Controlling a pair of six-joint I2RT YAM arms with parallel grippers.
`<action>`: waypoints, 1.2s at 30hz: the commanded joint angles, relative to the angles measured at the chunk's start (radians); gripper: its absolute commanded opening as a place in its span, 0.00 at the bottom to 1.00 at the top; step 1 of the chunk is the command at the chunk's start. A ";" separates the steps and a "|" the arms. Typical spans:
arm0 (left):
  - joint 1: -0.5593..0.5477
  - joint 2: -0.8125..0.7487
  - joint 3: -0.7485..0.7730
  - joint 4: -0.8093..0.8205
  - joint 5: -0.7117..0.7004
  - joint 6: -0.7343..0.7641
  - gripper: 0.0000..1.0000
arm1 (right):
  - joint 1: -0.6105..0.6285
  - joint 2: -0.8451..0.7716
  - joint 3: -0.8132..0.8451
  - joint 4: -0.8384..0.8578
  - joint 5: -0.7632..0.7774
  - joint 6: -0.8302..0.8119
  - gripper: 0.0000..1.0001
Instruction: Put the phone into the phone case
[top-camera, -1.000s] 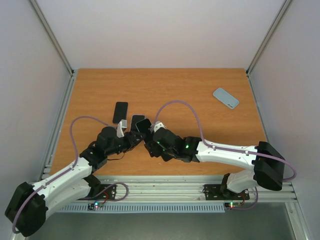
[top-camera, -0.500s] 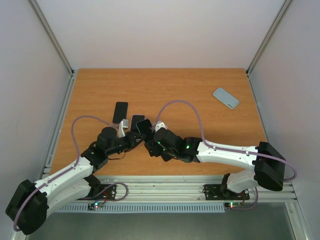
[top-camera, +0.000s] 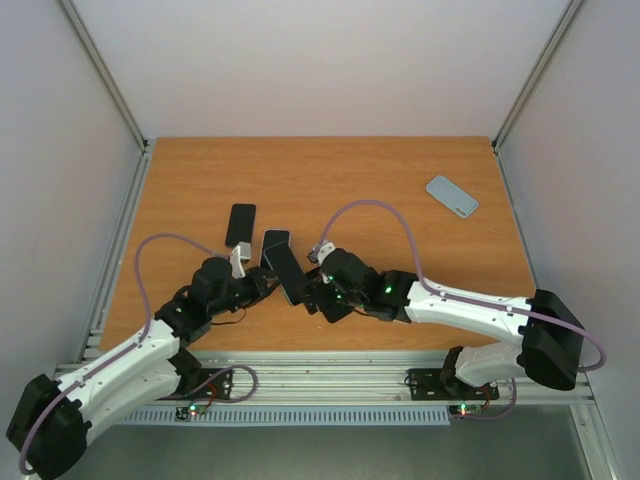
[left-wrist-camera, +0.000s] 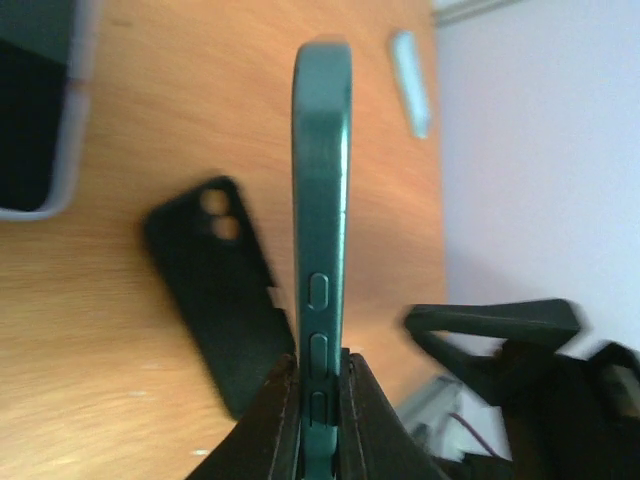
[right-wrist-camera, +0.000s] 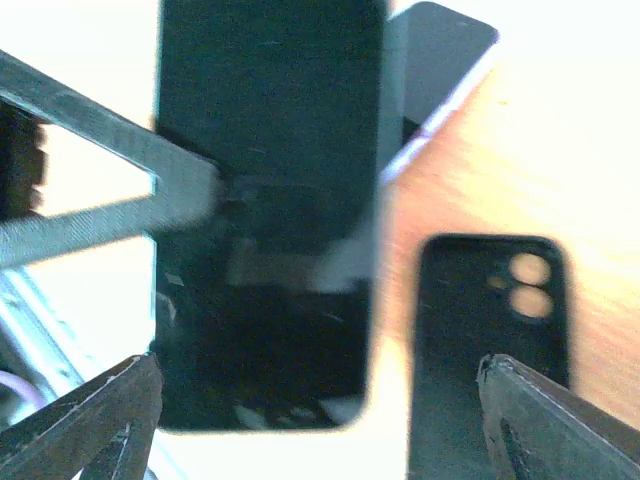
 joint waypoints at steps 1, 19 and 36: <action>0.027 0.011 0.002 -0.156 -0.119 0.051 0.00 | -0.083 -0.062 -0.043 -0.112 -0.038 -0.053 0.90; 0.031 0.007 0.002 -0.153 -0.059 0.041 0.00 | -0.342 -0.015 -0.120 -0.195 -0.227 0.052 0.98; 0.026 0.177 -0.001 0.041 0.067 -0.011 0.00 | -0.317 0.197 -0.174 -0.055 -0.333 0.213 0.98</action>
